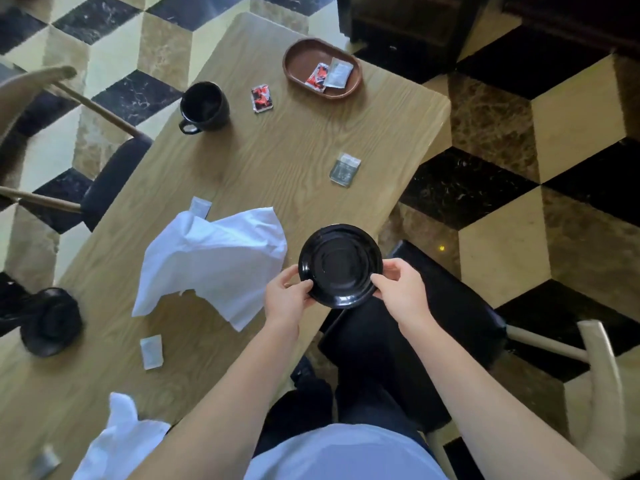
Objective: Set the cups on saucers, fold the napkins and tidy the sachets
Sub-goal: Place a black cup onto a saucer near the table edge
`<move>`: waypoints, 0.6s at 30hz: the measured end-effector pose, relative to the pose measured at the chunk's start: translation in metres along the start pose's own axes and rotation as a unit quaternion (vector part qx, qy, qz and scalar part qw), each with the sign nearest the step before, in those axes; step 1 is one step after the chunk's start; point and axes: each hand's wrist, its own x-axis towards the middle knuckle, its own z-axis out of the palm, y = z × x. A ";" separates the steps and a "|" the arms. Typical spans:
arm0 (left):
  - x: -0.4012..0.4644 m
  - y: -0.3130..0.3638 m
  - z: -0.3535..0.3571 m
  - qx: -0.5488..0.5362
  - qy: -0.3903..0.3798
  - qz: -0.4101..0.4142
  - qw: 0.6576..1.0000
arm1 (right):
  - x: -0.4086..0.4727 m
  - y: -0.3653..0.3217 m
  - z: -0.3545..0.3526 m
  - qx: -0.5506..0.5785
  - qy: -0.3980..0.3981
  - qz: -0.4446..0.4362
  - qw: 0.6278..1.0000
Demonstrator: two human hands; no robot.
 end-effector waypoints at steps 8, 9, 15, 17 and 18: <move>-0.036 -0.082 -0.097 -0.015 0.067 -0.029 0.997 | -0.068 0.056 0.041 -0.042 -0.093 0.039 0.994; -0.039 -0.089 -0.104 -0.022 0.072 -0.034 0.997 | -0.074 0.059 0.045 -0.050 -0.098 0.043 0.993; -0.039 -0.108 -0.132 -0.059 0.091 -0.051 0.993 | -0.089 0.067 0.072 -0.077 -0.105 0.047 0.990; -0.036 -0.109 -0.138 -0.064 0.086 -0.052 0.993 | -0.090 0.068 0.080 -0.079 -0.102 0.051 0.990; -0.035 -0.109 -0.140 -0.066 0.079 -0.052 0.993 | -0.089 0.068 0.082 -0.077 -0.100 0.053 0.991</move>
